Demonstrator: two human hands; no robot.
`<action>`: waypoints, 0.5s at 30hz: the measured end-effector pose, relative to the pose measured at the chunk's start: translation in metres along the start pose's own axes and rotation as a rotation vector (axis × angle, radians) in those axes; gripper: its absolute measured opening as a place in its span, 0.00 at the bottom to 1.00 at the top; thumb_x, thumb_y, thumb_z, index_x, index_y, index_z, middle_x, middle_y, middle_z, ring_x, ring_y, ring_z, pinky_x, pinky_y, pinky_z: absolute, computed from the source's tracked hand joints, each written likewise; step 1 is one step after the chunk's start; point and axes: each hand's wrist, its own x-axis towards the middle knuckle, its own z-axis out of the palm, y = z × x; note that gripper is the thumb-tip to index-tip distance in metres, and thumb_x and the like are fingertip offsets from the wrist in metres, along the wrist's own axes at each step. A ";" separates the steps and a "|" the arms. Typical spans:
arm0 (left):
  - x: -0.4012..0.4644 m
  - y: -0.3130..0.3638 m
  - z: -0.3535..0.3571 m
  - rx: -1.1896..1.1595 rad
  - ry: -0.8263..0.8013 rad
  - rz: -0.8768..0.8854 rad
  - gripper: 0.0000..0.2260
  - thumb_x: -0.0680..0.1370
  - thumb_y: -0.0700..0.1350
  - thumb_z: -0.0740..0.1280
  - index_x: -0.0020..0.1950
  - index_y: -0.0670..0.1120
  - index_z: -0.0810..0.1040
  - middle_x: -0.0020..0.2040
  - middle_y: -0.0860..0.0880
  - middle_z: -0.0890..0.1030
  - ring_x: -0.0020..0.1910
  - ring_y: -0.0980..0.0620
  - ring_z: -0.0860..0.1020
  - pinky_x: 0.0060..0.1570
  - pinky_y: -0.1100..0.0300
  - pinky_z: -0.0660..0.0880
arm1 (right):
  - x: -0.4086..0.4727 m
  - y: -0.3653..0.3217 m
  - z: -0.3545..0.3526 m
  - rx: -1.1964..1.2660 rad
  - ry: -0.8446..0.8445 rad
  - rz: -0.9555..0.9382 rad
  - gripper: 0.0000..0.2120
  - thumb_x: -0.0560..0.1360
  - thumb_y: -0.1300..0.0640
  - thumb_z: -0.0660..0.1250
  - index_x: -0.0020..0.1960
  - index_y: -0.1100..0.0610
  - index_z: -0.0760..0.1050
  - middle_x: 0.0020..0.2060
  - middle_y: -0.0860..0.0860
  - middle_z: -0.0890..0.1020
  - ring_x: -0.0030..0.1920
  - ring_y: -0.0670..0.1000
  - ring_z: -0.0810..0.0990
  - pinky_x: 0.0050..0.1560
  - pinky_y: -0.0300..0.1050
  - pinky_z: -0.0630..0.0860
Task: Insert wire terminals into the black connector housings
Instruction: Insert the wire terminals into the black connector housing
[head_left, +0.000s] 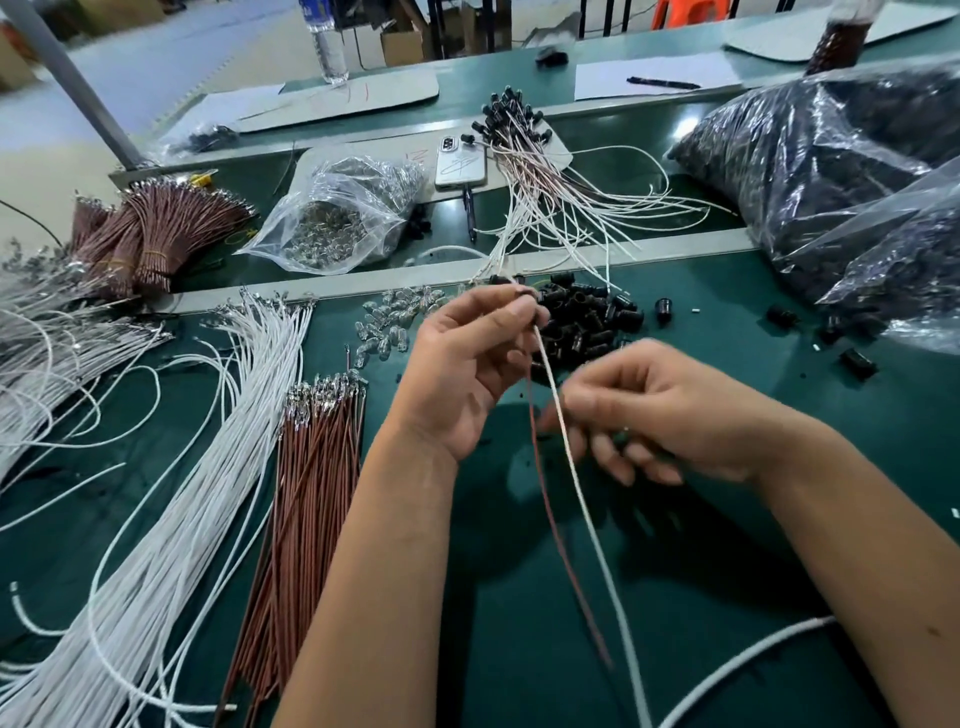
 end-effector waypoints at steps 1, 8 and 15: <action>-0.001 -0.002 0.003 0.033 -0.017 -0.017 0.05 0.68 0.39 0.72 0.43 0.43 0.82 0.39 0.45 0.84 0.31 0.55 0.78 0.32 0.67 0.74 | 0.003 0.001 0.001 0.043 0.138 -0.056 0.15 0.77 0.48 0.71 0.50 0.60 0.84 0.33 0.52 0.83 0.24 0.46 0.76 0.17 0.35 0.66; -0.001 -0.008 0.009 0.049 0.008 0.029 0.09 0.66 0.39 0.74 0.45 0.42 0.83 0.40 0.45 0.84 0.32 0.54 0.78 0.33 0.67 0.75 | 0.008 0.006 0.001 0.005 0.331 -0.132 0.09 0.78 0.56 0.72 0.41 0.58 0.83 0.33 0.56 0.82 0.27 0.51 0.78 0.19 0.38 0.66; -0.003 -0.008 0.009 0.093 -0.080 0.094 0.08 0.66 0.36 0.77 0.42 0.46 0.86 0.41 0.42 0.84 0.35 0.52 0.82 0.40 0.60 0.80 | 0.013 0.010 0.005 -0.014 0.428 -0.216 0.06 0.76 0.55 0.74 0.43 0.58 0.84 0.30 0.54 0.81 0.25 0.49 0.75 0.19 0.38 0.66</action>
